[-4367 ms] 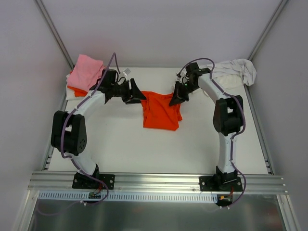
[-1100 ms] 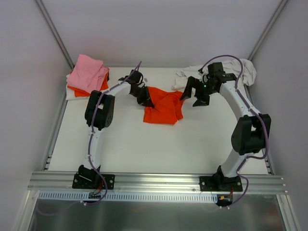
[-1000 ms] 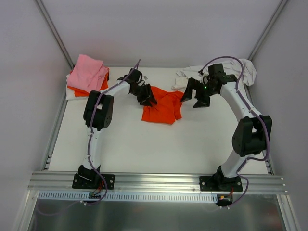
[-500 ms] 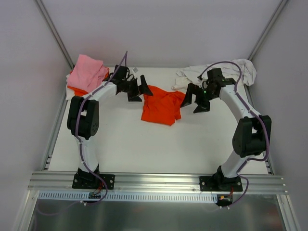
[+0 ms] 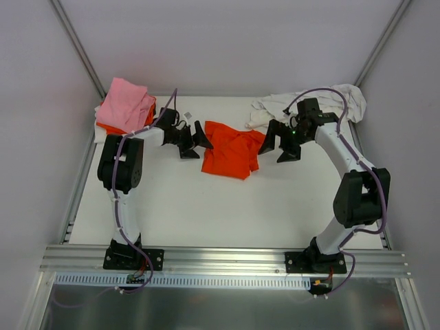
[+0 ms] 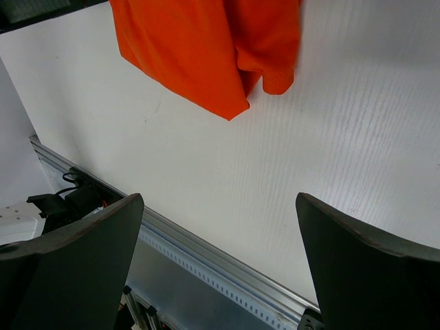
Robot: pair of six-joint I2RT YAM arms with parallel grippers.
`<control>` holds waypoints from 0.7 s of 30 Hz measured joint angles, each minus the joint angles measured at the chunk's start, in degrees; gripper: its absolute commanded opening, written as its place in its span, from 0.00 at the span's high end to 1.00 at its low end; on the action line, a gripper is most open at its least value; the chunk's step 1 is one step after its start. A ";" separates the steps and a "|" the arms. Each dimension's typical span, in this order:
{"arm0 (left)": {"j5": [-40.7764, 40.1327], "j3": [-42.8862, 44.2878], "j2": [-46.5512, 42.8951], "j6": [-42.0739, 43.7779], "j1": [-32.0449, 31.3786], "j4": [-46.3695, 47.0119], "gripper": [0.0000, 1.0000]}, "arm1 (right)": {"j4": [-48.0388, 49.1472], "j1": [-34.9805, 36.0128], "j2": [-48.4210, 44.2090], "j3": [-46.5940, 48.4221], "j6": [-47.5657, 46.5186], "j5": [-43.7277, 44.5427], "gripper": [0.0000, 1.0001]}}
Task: Fold and stack the t-shirts
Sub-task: Smooth out wrinkles on the folded tshirt, then put the neatly folded tshirt into the corner of the board with the left arm
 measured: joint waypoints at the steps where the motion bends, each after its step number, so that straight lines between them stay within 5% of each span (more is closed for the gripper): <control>1: 0.20 0.04 0.17 -0.20 0.00 0.66 0.05 | -0.17 0.00 -0.20 -0.02 0.00 0.00 0.01; 21: 9.20 4.33 7.78 -3.82 0.07 11.58 0.08 | -5.09 0.00 -1.84 0.15 -0.22 1.36 0.00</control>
